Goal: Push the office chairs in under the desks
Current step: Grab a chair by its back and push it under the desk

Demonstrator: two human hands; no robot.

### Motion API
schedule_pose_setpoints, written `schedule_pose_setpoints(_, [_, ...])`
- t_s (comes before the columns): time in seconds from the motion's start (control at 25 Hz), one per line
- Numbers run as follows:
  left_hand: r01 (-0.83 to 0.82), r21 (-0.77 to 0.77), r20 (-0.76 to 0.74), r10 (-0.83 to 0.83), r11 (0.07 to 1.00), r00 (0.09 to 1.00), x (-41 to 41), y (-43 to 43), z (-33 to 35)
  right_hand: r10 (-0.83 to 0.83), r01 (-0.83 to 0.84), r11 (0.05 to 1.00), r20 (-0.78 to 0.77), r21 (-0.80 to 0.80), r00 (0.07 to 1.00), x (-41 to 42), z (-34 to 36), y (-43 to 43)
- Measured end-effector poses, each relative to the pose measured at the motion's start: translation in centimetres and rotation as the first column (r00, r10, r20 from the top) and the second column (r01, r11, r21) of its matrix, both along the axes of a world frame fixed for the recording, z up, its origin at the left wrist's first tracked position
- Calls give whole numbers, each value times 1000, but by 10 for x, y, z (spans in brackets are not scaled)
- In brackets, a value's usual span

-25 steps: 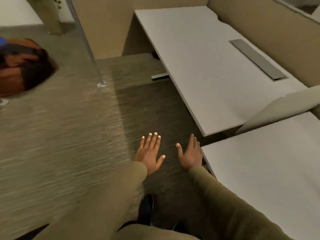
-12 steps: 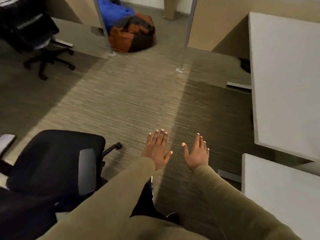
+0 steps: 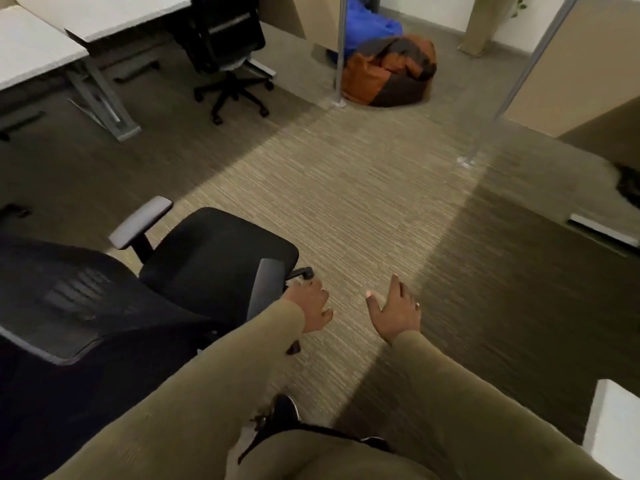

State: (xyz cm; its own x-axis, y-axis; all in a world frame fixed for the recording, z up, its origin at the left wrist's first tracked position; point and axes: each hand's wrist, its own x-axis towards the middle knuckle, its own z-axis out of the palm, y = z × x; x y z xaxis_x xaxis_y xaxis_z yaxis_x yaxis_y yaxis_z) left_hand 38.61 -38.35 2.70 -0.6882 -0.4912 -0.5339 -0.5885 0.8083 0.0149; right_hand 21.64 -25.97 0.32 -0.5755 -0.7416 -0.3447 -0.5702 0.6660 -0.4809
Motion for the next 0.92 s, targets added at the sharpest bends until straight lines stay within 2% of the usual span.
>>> schedule_pose_setpoints(0.16, [-96,88,144,83,992,986,72,-49,25,116,-116,993,14,15,993,68,7,-56])
schedule_pose_setpoints(0.32, [-207,142,255,166,968,952,139,-91,55,318,-321,947,122,3,940,145,20,-117])
schedule_pose_setpoints(0.48, [-222,66,208,204,973,957,197,-127,85,468,-461,884,160,-80,869,217,47,-157])
schedule_pose_setpoints(0.68, [-377,-47,153,379,925,912,272,-162,116,662,-624,749,217,-222,718,308,85,-186])
schedule_pose_setpoints(0.92, [-670,-114,5,675,733,738,377,-184,122,825,-758,565,198,-327,529,395,114,-184])
